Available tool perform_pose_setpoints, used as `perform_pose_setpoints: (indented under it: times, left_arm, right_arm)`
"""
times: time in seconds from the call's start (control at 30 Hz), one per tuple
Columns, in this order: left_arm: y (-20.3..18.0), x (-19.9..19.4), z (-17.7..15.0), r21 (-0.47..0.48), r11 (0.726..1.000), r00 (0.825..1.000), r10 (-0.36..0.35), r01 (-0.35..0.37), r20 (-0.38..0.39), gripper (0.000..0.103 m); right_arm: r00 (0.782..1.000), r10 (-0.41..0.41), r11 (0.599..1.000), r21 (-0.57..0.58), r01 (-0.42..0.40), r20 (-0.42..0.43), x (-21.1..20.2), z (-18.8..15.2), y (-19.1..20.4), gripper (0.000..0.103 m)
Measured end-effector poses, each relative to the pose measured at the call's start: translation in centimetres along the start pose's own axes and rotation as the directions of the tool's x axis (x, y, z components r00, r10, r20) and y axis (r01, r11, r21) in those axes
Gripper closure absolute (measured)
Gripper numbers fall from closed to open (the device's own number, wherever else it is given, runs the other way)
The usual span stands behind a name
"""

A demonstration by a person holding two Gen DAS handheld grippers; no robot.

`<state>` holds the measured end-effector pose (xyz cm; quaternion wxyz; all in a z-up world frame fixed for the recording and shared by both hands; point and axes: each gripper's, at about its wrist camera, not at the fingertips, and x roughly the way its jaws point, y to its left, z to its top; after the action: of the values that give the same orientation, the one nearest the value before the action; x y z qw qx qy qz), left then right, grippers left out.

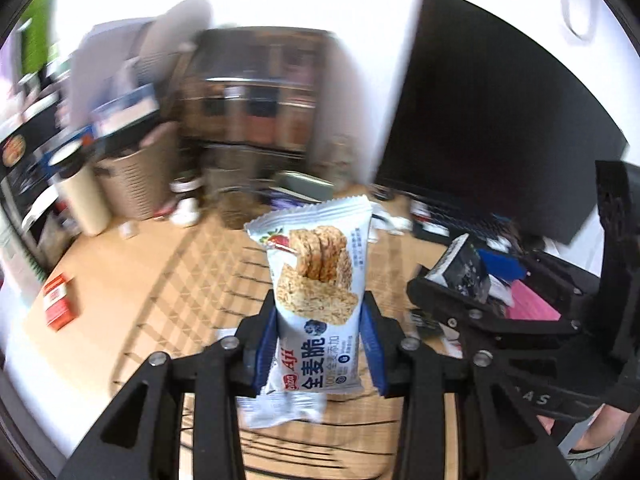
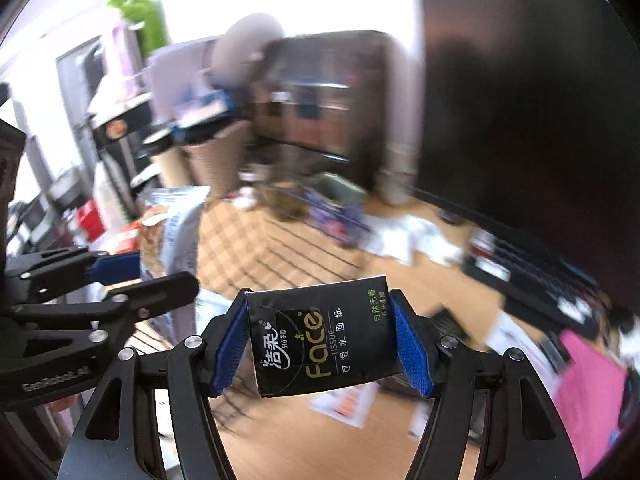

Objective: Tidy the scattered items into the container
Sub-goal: 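Carry the cracker packet and Face pack into the wire basket and release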

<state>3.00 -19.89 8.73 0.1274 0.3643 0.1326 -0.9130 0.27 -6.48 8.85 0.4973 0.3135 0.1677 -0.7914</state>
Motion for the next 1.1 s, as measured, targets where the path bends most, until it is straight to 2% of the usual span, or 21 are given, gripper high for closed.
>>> perform_pose_setpoints:
  times: [0.17, 0.27, 0.33, 0.43, 0.47, 0.5, 0.53, 0.57, 0.6, 0.77, 0.9, 0.97, 1.07, 1.1]
  left_arm:
    - [3.2, 0.2, 0.1, -0.050, 0.996, 0.997, 0.072, -0.071, 0.014, 0.061]
    - [4.6, 1.4, 0.1, -0.087, 0.992, 0.996, 0.090, -0.090, 0.004, 0.061]
    - [5.0, 2.2, -0.1, -0.091, 0.991, 0.995, 0.100, -0.101, -0.015, 0.061]
    - [5.9, 3.4, -0.3, -0.122, 0.989, 0.996, 0.078, -0.083, -0.043, 0.060]
    - [6.1, 3.6, -0.3, -0.140, 0.988, 0.997, 0.061, -0.066, -0.041, 0.056]
    - [6.4, 3.6, -0.4, -0.153, 0.987, 0.998, 0.047, -0.051, -0.034, 0.046]
    - [6.6, 3.5, -0.4, -0.162, 0.986, 0.999, 0.040, -0.043, -0.022, 0.040]
    - [6.7, 3.4, -0.4, -0.170, 0.984, 0.999, 0.048, -0.047, -0.004, 0.032]
    - [6.7, 3.2, -0.5, -0.174, 0.983, 0.998, 0.060, -0.058, 0.010, 0.029]
    - [6.5, 3.4, -0.6, -0.175, 0.982, 0.997, 0.070, -0.066, 0.017, 0.026]
    - [6.8, 3.6, -0.8, -0.199, 0.979, 0.999, 0.044, -0.040, 0.019, 0.026]
    - [6.6, 3.6, -0.7, -0.181, 0.982, 0.998, 0.051, -0.047, 0.021, 0.026]
    - [6.3, 3.4, -0.7, -0.172, 0.984, 0.998, 0.053, -0.048, 0.025, 0.025]
    - [6.1, 3.4, -0.7, -0.170, 0.984, 0.998, 0.053, -0.048, 0.023, 0.024]
  right_arm:
    - [0.997, 0.068, 0.996, -0.059, -0.069, -0.020, 2.9, 1.7, 4.1, 0.037]
    - [0.994, 0.104, 0.993, -0.045, -0.105, -0.029, 4.1, 1.5, 4.6, 0.037]
    - [0.992, 0.104, 0.993, -0.049, -0.107, -0.068, 5.0, 0.8, 4.5, 0.037]
    - [0.992, 0.103, 0.994, -0.032, -0.106, -0.076, 5.7, 0.5, 3.8, 0.037]
    - [0.992, 0.097, 0.994, -0.034, -0.100, -0.082, 5.9, 0.6, 3.5, 0.035]
    - [0.991, 0.092, 0.995, -0.040, -0.096, -0.095, 6.3, 0.8, 3.5, 0.030]
    - [0.989, 0.098, 0.994, -0.042, -0.103, -0.111, 6.7, 0.9, 3.4, 0.025]
    - [0.986, 0.114, 0.992, -0.036, -0.119, -0.123, 7.0, 1.0, 3.2, 0.024]
    - [0.983, 0.127, 0.991, -0.027, -0.132, -0.130, 7.3, 1.0, 3.1, 0.022]
    - [0.959, 0.163, 0.987, 0.034, -0.160, -0.230, 9.1, 1.1, 2.8, 0.019]
    - [0.941, 0.118, 0.993, 0.023, -0.117, -0.317, 10.5, 1.2, 3.0, 0.019]
    - [0.946, 0.122, 0.992, 0.032, -0.118, -0.299, 10.5, 1.0, 2.8, 0.019]
    - [0.949, 0.180, 0.984, 0.058, -0.171, -0.259, 9.8, 0.9, 2.6, 0.019]
    - [0.954, 0.170, 0.985, 0.054, -0.162, -0.248, 9.5, 0.9, 2.7, 0.019]
